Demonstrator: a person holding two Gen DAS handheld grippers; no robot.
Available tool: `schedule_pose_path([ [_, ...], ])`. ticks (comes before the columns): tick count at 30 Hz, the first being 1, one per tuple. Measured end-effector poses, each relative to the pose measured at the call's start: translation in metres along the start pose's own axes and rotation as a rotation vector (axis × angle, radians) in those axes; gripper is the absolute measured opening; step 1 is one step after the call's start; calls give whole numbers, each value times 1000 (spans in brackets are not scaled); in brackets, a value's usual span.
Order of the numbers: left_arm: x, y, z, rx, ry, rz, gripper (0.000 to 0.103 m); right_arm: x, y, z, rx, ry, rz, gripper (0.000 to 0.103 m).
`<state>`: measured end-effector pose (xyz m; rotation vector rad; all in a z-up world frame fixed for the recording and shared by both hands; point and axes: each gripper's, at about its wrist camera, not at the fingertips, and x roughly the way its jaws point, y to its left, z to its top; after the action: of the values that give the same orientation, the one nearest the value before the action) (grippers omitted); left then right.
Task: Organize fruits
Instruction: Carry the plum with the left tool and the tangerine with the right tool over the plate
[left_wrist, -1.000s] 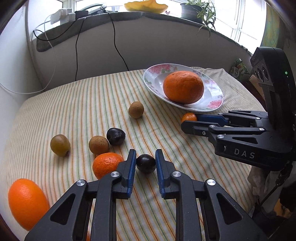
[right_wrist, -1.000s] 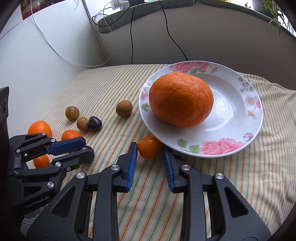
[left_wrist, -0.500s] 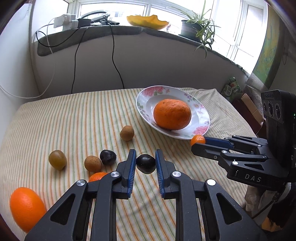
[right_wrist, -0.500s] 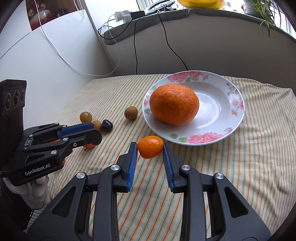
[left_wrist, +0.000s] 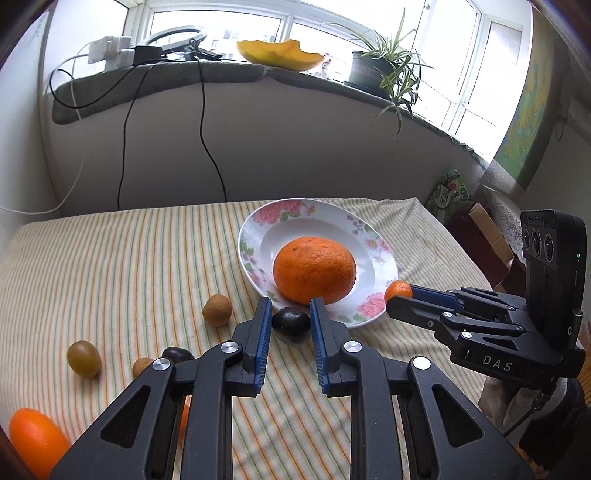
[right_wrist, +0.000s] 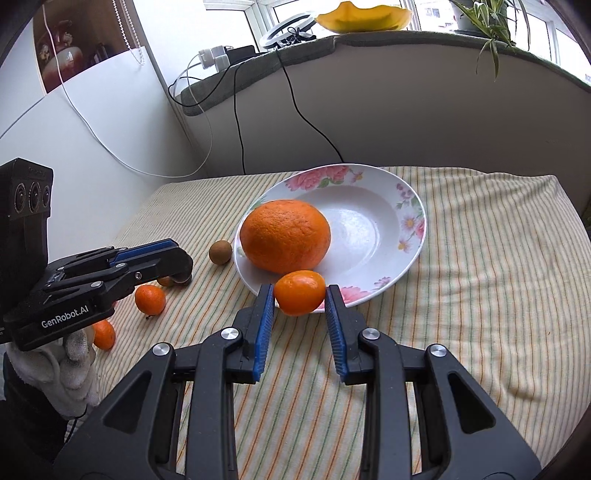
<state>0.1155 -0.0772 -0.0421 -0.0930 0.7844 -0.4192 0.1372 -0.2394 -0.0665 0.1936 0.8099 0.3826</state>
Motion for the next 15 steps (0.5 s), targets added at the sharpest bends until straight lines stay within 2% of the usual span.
schedule_pose_path([
  [15,31,14,38,-37,-10,6,19,13,-22,16,9,8,-6,29],
])
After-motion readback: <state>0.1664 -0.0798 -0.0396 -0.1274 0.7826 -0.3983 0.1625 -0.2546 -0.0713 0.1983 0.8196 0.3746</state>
